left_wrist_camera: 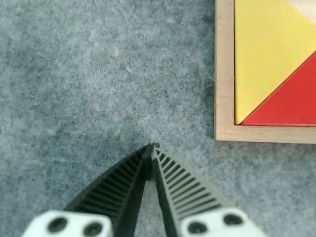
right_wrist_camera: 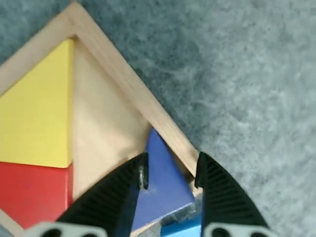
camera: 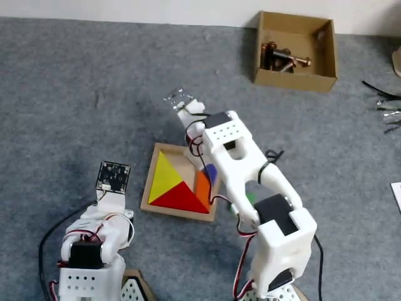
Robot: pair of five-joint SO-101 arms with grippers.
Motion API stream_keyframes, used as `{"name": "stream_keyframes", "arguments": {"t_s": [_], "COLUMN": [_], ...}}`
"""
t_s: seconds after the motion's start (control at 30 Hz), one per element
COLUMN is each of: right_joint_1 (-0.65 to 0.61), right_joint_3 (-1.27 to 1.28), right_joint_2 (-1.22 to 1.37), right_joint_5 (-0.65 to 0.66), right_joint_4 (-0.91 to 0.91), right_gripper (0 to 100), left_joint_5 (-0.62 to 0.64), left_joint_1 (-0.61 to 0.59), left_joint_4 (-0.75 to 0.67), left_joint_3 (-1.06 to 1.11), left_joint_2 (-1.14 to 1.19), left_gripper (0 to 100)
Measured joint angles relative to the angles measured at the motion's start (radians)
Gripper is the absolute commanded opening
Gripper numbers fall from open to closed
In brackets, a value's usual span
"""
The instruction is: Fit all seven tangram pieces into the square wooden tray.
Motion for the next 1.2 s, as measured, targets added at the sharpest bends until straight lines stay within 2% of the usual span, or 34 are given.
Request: {"name": "stream_keyframes", "arguments": {"t_s": [0.2,0.4,0.53,0.7,0.77,1.2], "right_joint_1": [-0.005,-0.006,0.017,0.064,0.074,0.081], "right_joint_3": [0.000,0.009,0.110,0.201,0.201,0.296], "right_joint_2": [-0.077,-0.216,-0.247,-0.247,-0.249,-0.250], "right_joint_5": [-0.075,-0.083,-0.083,-0.087,-0.087,-0.089], "right_joint_4": [0.058,0.104,0.106,0.106,0.086,-0.040], "right_gripper": [14.9,14.6,14.4,4.0,0.5,0.5], "left_joint_5": [0.000,0.000,0.000,0.000,0.000,0.000], "left_joint_1": [0.000,0.000,0.000,0.000,0.000,0.000], "left_joint_4": [0.000,0.000,0.000,0.000,0.000,0.000], "left_joint_3": [0.000,0.000,0.000,0.000,0.000,0.000], "left_joint_2": [0.000,0.000,0.000,0.000,0.000,0.000], "left_gripper": [1,1,1,1,1,1]}}
